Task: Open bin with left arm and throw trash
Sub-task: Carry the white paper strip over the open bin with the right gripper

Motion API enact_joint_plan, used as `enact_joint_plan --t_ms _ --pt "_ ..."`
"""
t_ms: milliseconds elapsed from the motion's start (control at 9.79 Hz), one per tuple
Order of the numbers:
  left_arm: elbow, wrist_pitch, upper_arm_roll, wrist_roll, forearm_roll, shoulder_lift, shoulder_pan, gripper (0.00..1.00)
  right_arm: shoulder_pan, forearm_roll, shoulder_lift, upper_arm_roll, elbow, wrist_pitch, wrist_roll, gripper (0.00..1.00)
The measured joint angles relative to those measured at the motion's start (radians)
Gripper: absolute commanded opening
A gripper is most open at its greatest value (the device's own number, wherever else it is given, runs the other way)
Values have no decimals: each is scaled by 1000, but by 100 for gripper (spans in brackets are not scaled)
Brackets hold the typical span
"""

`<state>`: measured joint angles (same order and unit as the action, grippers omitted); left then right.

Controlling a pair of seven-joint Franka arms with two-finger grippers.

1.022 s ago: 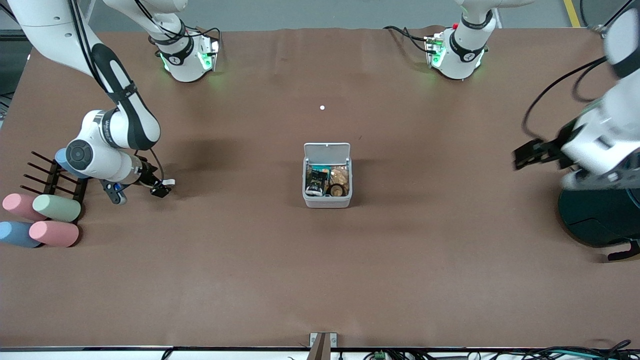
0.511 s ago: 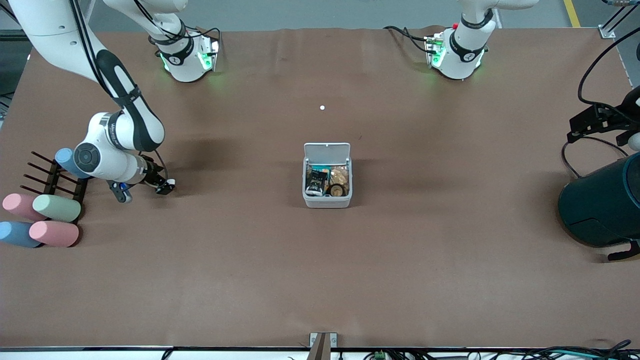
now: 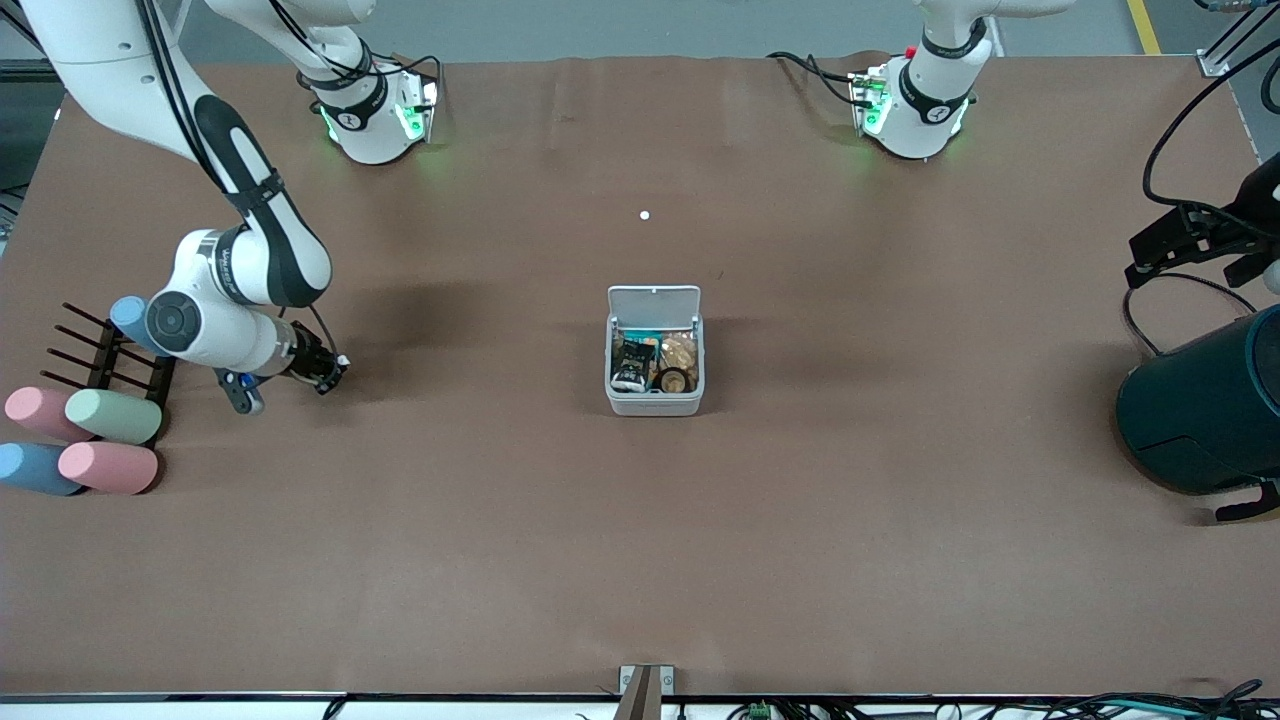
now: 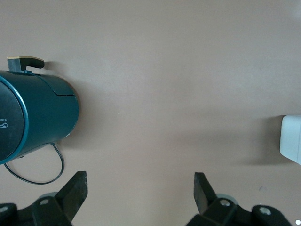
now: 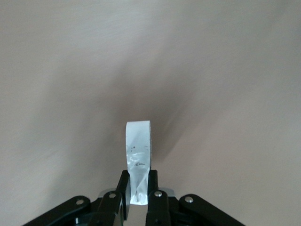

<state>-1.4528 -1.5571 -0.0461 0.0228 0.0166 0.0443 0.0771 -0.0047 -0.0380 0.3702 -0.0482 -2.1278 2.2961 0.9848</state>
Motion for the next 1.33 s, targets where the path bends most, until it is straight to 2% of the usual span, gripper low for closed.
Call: enact_joint_plan --t_ms 204,307,409,613,818,1022,1328 --pt "-1 1 -1 7 0 6 -19 100 99 0 -11 -9 204 -231 55 0" --pt "-1 1 -1 10 0 10 -25 100 161 -2 -16 -12 302 -305 105 0" --pt "-1 1 -1 11 0 13 -26 100 239 -2 -19 -15 385 -322 194 0" --pt "-1 0 0 11 0 13 -26 100 424 18 11 -15 542 -322 450 0" --pt "-1 1 0 11 0 13 -28 100 535 23 105 -14 668 -273 546 0" --pt "-1 1 0 11 0 13 -29 100 596 22 202 -14 712 -138 588 0" --pt "0 1 0 11 0 13 -29 100 663 16 261 -14 731 -98 601 1"
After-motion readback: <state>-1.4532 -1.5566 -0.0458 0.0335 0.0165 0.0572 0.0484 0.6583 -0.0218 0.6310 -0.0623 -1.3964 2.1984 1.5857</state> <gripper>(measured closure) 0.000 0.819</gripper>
